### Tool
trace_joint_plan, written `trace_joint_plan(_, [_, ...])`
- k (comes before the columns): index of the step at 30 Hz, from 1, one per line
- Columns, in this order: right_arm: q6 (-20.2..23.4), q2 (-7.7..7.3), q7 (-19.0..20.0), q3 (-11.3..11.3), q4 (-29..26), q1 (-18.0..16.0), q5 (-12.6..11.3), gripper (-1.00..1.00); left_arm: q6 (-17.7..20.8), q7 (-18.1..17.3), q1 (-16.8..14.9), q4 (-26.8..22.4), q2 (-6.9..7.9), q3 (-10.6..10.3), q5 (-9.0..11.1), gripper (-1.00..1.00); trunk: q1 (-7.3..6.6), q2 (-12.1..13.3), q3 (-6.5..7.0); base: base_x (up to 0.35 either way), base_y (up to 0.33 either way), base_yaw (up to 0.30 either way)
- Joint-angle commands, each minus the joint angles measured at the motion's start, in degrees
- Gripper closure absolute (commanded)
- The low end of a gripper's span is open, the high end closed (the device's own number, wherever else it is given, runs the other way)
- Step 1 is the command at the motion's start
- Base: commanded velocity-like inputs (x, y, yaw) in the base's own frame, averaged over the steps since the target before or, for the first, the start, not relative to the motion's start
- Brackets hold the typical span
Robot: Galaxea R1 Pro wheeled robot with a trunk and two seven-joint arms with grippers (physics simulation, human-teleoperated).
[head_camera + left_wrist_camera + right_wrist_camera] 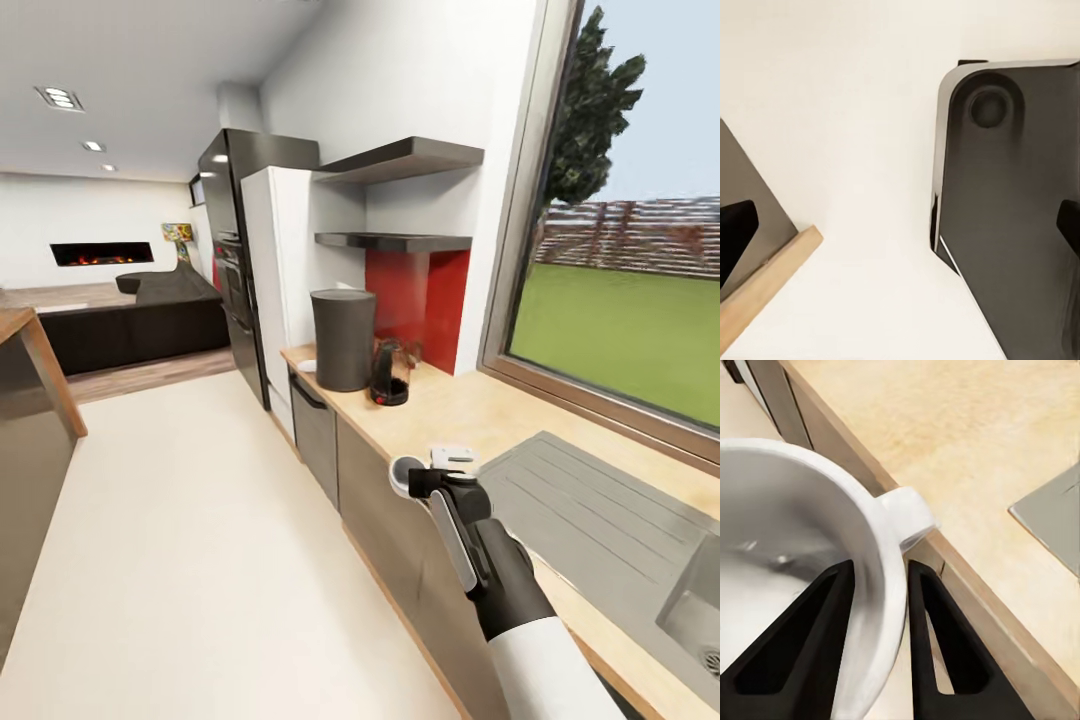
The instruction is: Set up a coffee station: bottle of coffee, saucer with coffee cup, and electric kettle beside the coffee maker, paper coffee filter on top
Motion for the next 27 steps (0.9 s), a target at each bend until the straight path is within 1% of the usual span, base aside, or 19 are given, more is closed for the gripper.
trace_joint_plan(1, [0.1, 0.00, -0.5, 0.1, 0.0, -0.1, -0.6, 1.00, -0.1, 0.1, 0.0, -0.1, -0.02, 0.4, -0.4, -1.00, 0.03, -0.1, -0.07, 0.006, 0.003, 0.272])
trace_joint_plan(19, [0.1, 0.00, -0.5, 0.2, -0.1, -0.1, -0.6, 1.00, 0.2, 0.1, 0.0, -0.1, -0.20, 0.5, -0.3, -1.00, 0.03, -0.1, 0.19, 0.002, 0.000, 0.275])
trace_joint_plan(23, [0.1, 0.00, -0.5, 0.2, -0.1, -0.1, -0.6, 1.00, 0.2, 0.1, 0.0, -0.1, -0.20, 0.5, -0.3, -1.00, 0.03, -0.1, 0.20, 0.110, 0.000, 0.276])
trace_joint_plan(27, [0.1, 0.00, -0.5, 0.2, 0.0, -0.1, -0.6, 1.00, 0.2, 0.1, -0.1, -0.1, -0.25, 0.5, -0.3, -1.00, 0.03, -0.1, 0.20, 0.266, 0.000, 0.277])
